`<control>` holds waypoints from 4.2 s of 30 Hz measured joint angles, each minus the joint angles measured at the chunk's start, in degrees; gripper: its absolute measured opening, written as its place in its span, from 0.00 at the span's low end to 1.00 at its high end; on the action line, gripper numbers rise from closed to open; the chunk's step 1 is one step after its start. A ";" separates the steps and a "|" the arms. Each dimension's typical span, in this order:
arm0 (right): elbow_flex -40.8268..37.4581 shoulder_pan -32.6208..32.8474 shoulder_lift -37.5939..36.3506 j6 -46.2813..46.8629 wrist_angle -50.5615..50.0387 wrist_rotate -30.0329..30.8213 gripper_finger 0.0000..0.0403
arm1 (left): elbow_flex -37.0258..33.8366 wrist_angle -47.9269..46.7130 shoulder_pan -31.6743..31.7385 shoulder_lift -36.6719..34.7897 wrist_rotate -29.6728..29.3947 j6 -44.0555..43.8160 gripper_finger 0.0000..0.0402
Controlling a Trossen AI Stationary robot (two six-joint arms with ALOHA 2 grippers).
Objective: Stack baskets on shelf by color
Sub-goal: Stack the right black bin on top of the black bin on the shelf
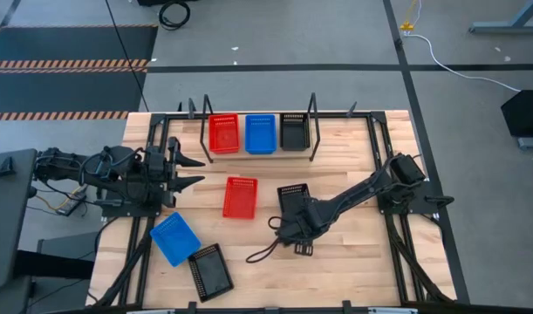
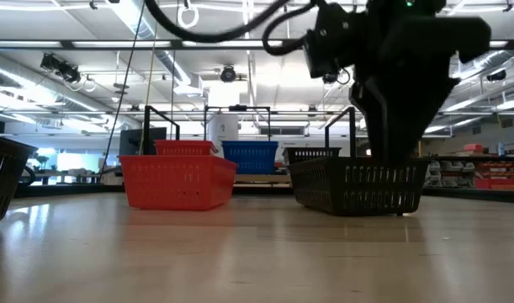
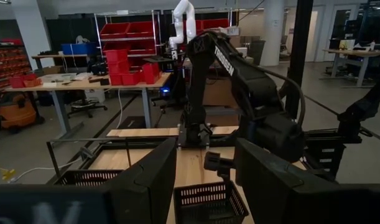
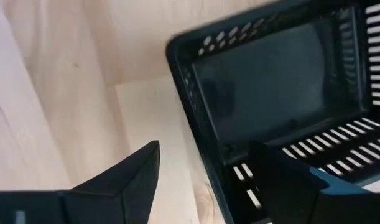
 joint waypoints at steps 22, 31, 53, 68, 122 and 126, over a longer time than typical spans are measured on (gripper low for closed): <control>-7.54 -1.54 0.00 -4.70 9.99 1.14 0.04 | 0.00 -0.01 0.01 0.00 0.00 0.00 0.43; 1.91 -4.30 0.04 -10.76 2.59 4.95 0.03 | 0.00 0.69 0.01 -0.02 0.00 1.02 0.43; 20.20 -18.81 0.04 -26.19 -15.74 12.61 0.02 | 0.00 0.70 0.00 -0.02 0.02 0.96 0.43; 20.28 -28.39 -1.55 -36.16 -16.76 12.13 0.02 | 0.00 0.61 0.00 -0.02 0.02 1.27 0.43; 13.71 -42.47 -2.32 -46.92 -11.02 4.28 0.26 | -0.02 -1.85 0.01 0.00 -1.73 3.19 0.43; 16.26 -40.84 -5.29 -43.43 -13.31 4.58 0.29 | -0.02 -2.32 0.02 0.00 -4.01 3.52 0.43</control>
